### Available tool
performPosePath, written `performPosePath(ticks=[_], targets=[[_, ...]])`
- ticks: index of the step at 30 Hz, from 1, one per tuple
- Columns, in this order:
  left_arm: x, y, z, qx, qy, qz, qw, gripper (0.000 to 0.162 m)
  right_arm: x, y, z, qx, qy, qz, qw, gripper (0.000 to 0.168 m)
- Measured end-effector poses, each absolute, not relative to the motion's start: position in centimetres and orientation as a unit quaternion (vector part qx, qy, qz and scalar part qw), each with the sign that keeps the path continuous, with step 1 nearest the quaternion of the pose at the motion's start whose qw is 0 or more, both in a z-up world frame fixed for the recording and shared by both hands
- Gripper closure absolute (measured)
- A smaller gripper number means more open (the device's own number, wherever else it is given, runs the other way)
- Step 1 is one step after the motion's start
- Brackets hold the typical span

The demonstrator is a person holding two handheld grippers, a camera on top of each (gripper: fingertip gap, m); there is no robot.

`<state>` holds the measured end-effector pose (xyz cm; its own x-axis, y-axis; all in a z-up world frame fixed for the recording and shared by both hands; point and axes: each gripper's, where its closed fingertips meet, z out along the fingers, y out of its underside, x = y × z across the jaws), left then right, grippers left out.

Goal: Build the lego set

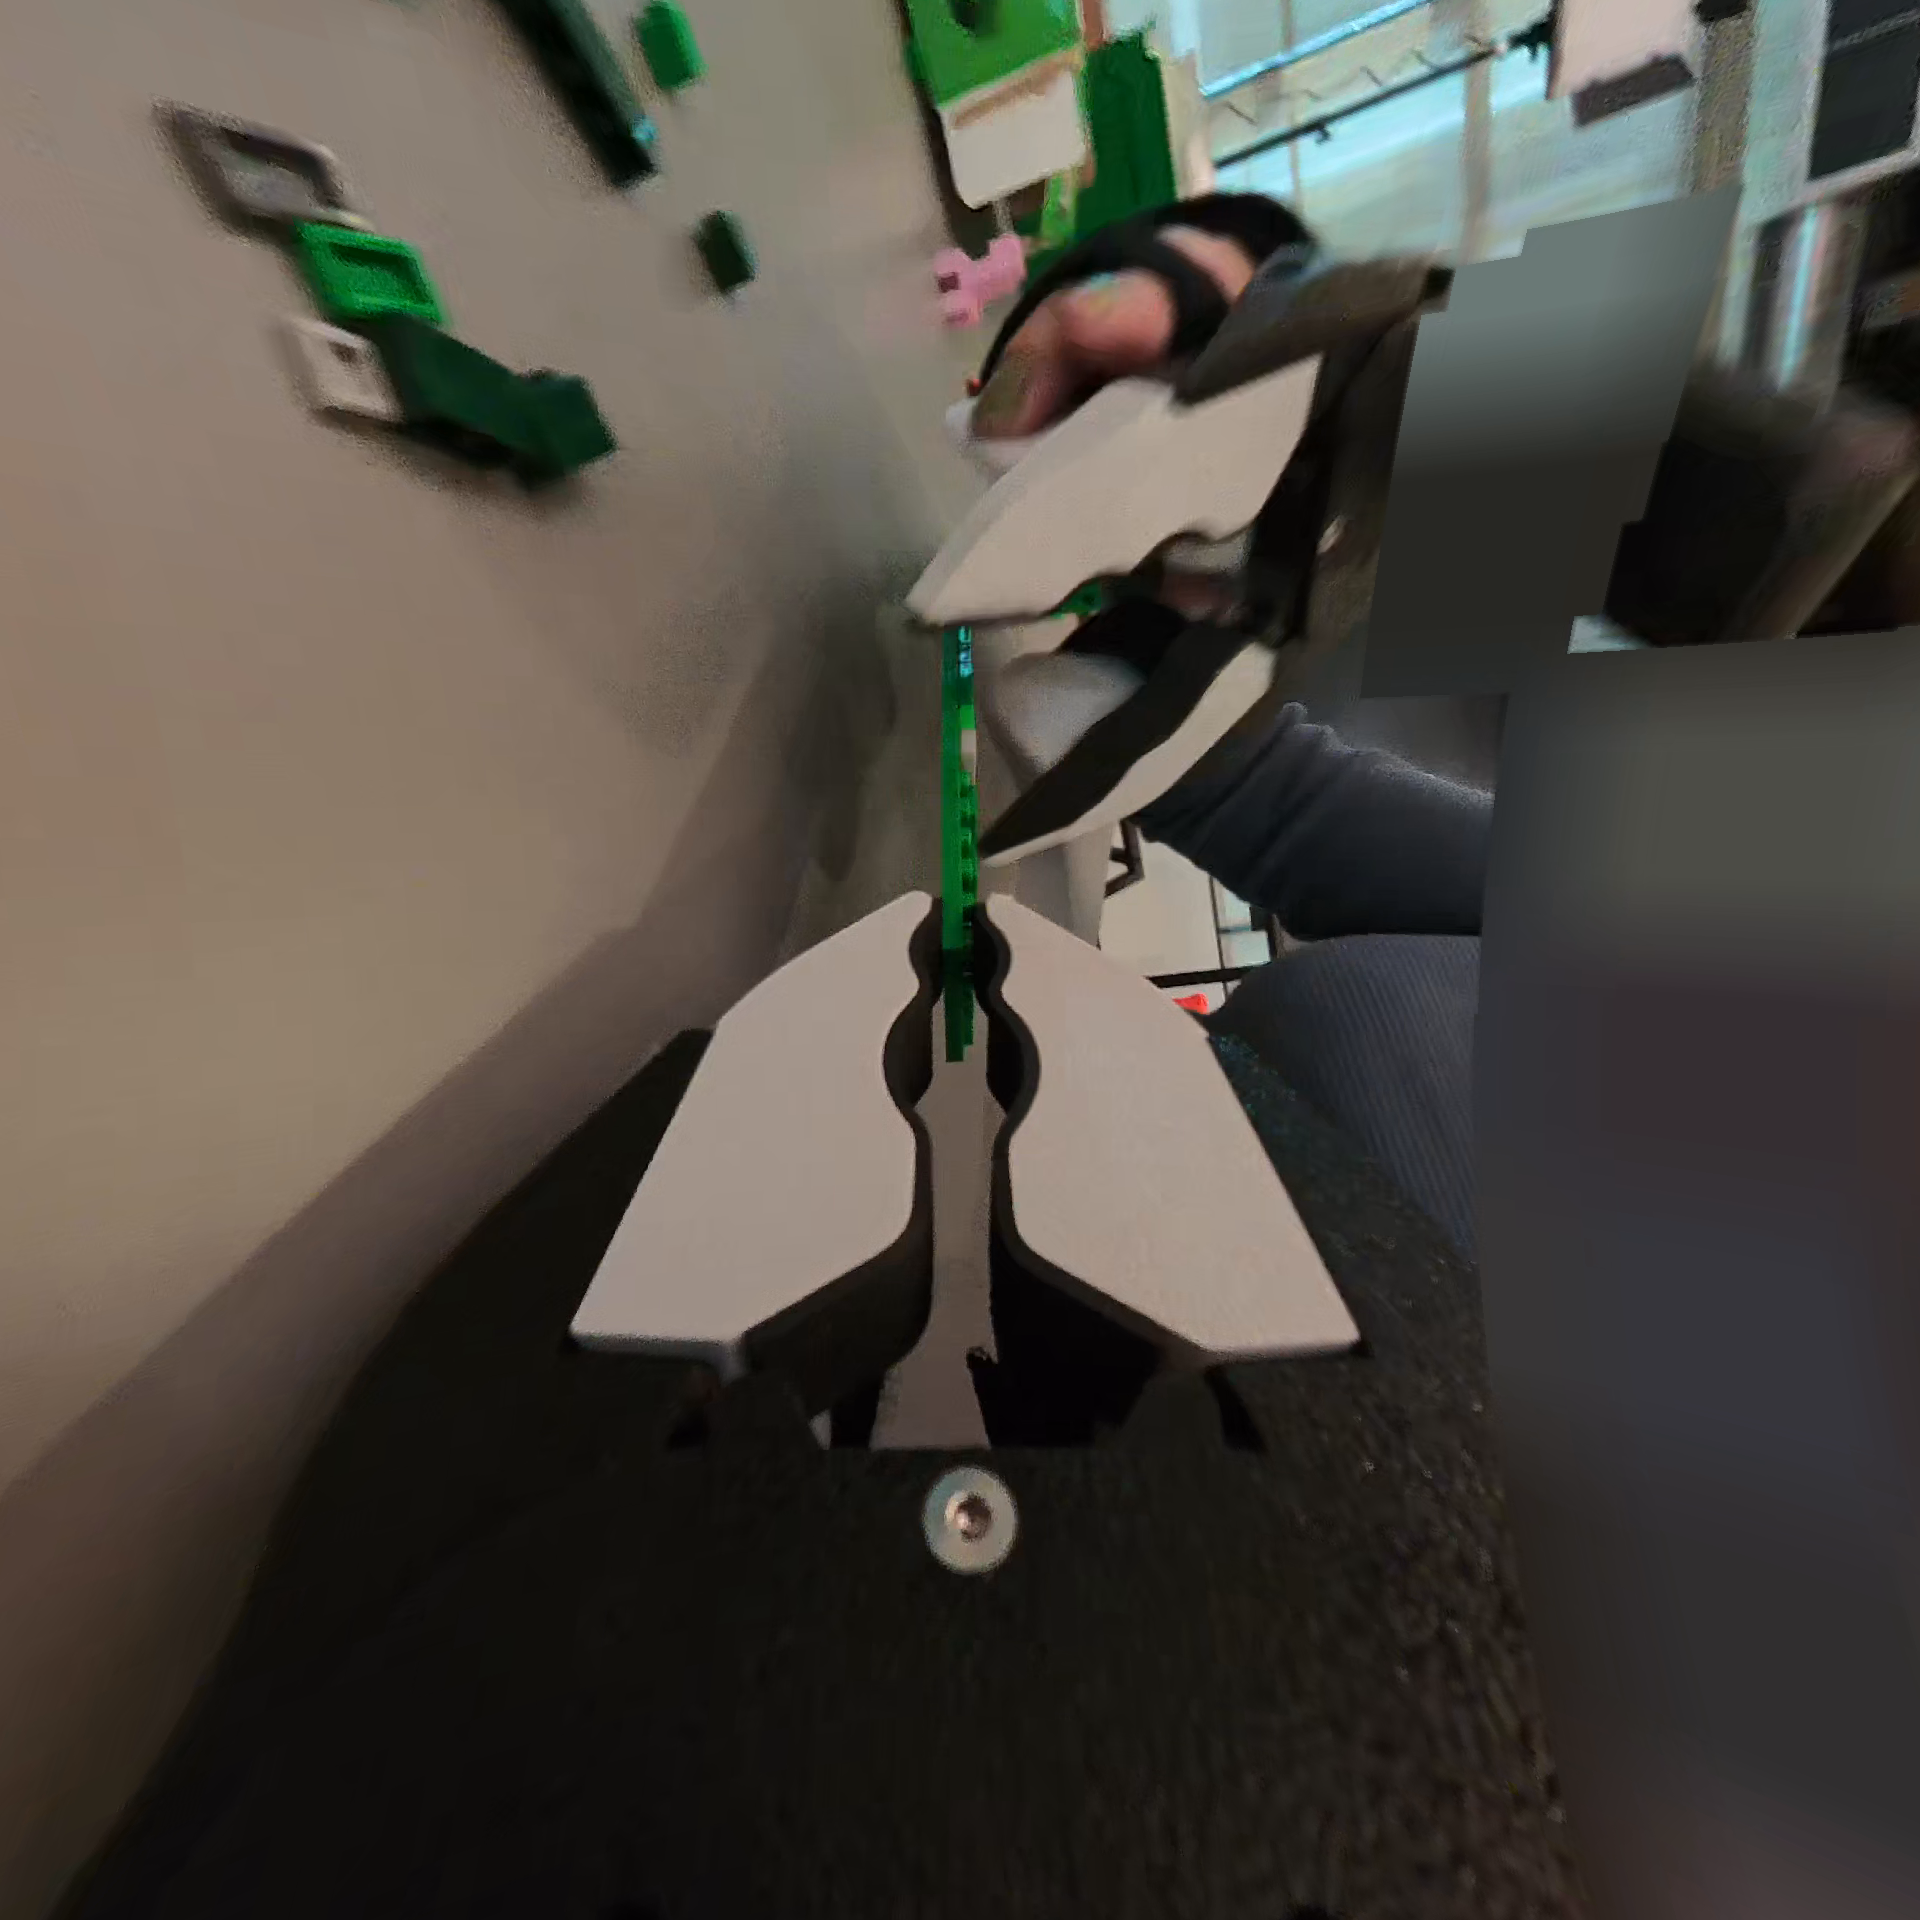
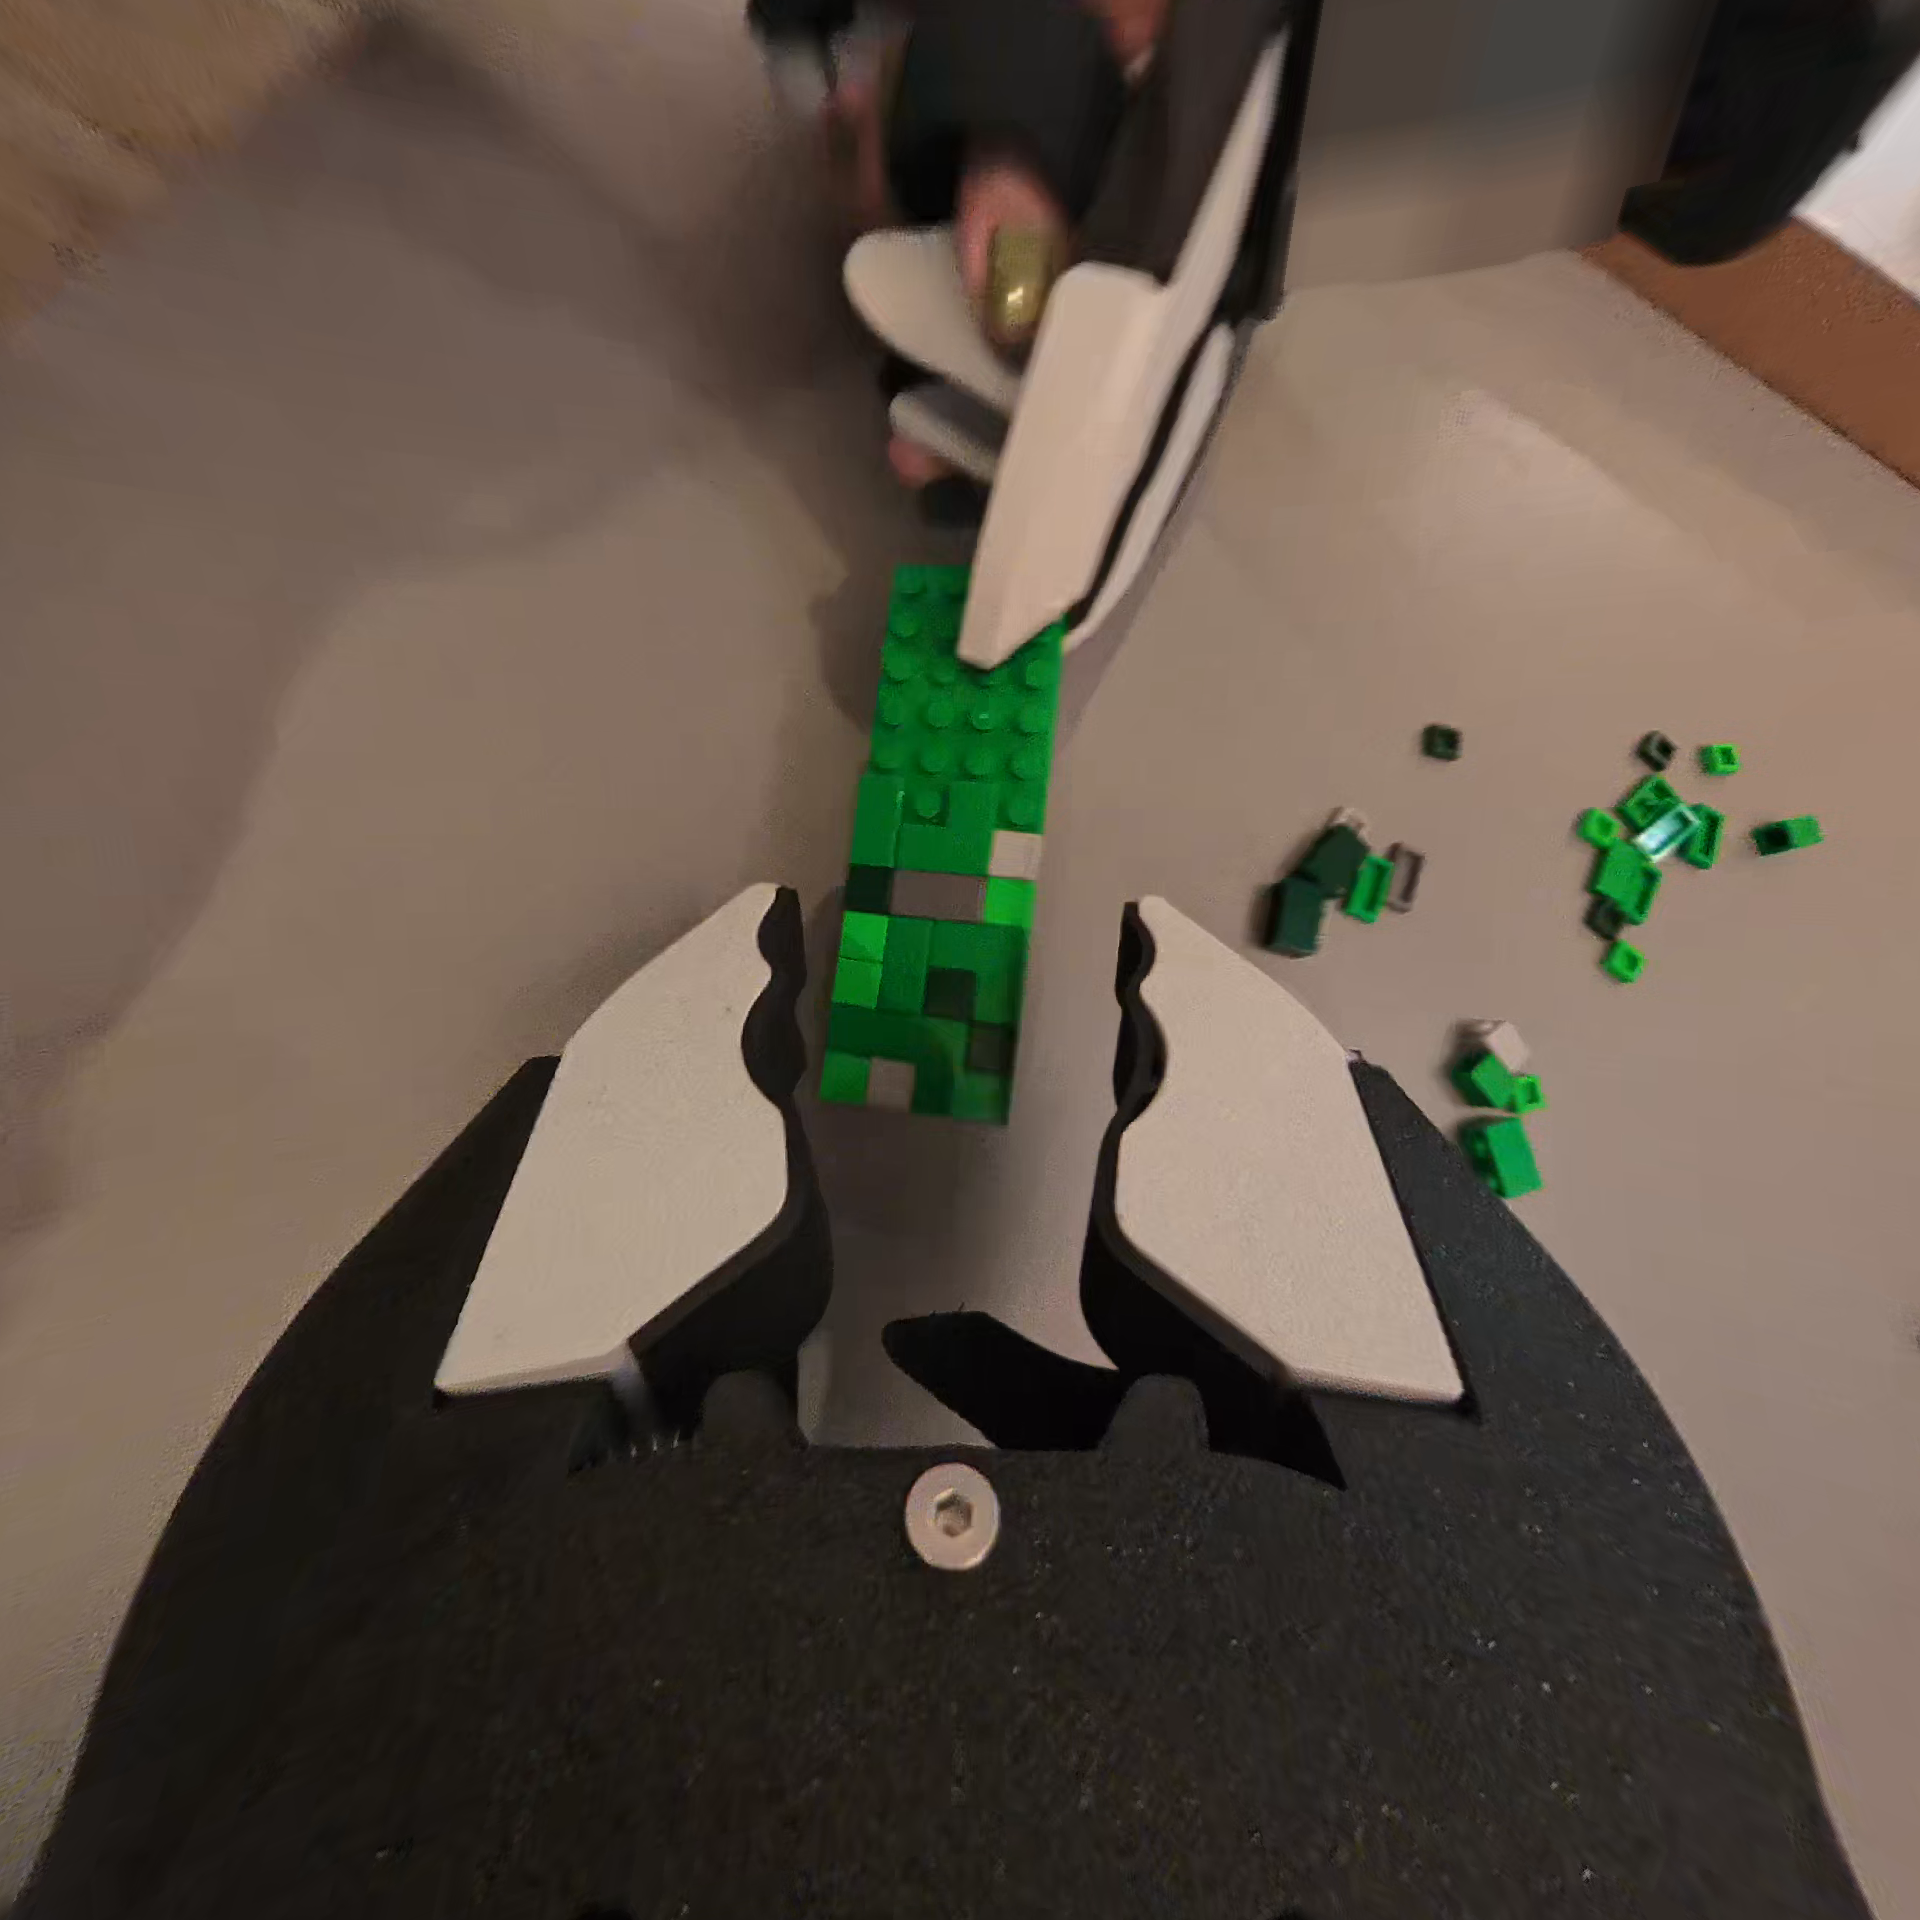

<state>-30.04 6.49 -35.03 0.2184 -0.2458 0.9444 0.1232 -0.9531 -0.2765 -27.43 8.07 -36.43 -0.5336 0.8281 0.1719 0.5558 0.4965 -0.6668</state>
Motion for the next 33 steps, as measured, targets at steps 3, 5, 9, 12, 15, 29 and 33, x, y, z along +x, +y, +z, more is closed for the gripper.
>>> performPosePath(ticks=[3,5,9,12,15,29,33], targets=[[-28.8,6.3,-34.9,-0.765,0.055,-0.626,0.144,0.158,-27.0,7.4,-37.0,-0.424,-0.823,0.258,0.277,0.132],[-28.5,6.4,-34.4,-0.755,0.057,-0.635,0.155,0.155,-26.4,7.6,-37.1,-0.452,-0.808,0.268,0.266,0.132],[-28.9,6.3,-32.9,-0.752,0.070,-0.627,0.194,0.133,-24.9,8.9,-38.0,-0.494,-0.792,0.267,0.241,0.132],[-31.3,7.8,-32.0,-0.781,0.094,-0.546,0.289,0.131,-23.9,9.3,-38.8,-0.507,-0.795,0.254,0.215,0.132],[-35.3,11.1,-32.4,-0.830,0.178,-0.339,0.406,0.133,-23.6,9.4,-39.3,-0.511,-0.801,0.245,0.193,0.132],[-38.0,16.0,-38.2,-0.829,0.501,-0.072,0.239,0.144,-22.2,10.0,-35.6,-0.536,-0.737,0.321,0.257,0.119],[-38.4,16.1,-38.8,-0.834,0.506,-0.072,0.209,0.143,-21.0,10.2,-35.7,-0.549,-0.723,0.327,0.263,0.121]])
